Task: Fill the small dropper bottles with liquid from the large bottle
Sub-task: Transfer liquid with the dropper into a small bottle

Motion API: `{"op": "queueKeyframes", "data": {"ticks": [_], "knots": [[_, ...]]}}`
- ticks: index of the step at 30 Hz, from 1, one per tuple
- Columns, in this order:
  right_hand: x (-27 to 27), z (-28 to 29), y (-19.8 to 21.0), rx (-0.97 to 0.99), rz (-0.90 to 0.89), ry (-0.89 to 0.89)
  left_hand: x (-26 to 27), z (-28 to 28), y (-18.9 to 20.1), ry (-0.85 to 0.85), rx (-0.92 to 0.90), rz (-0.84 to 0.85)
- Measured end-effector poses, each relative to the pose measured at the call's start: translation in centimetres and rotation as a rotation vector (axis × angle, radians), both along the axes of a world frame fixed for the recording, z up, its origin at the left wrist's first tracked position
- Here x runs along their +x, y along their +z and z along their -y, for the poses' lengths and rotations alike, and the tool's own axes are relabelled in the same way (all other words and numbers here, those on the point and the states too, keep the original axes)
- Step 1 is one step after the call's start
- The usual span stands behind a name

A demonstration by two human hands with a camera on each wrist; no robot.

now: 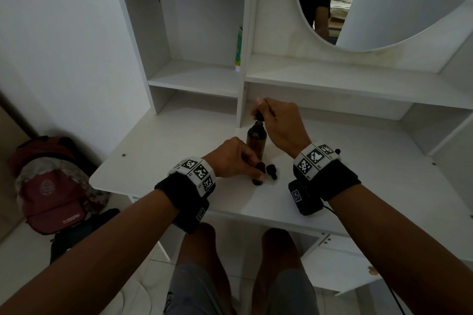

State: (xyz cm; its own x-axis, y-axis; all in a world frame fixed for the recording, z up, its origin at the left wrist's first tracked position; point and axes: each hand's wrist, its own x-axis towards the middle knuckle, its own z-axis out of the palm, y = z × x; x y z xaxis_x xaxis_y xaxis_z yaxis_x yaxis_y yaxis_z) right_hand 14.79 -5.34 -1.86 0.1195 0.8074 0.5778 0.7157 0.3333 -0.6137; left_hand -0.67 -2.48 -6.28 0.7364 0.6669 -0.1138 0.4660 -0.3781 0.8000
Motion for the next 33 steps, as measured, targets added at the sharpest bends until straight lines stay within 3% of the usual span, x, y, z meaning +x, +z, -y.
{"op": "queueKeyframes", "data": {"ticks": [33], "knots": [[0.28, -0.14, -0.02, 0.019, 0.02, -0.004, 0.04, -0.19, -0.25, -0.001, -0.008, -0.006]]}}
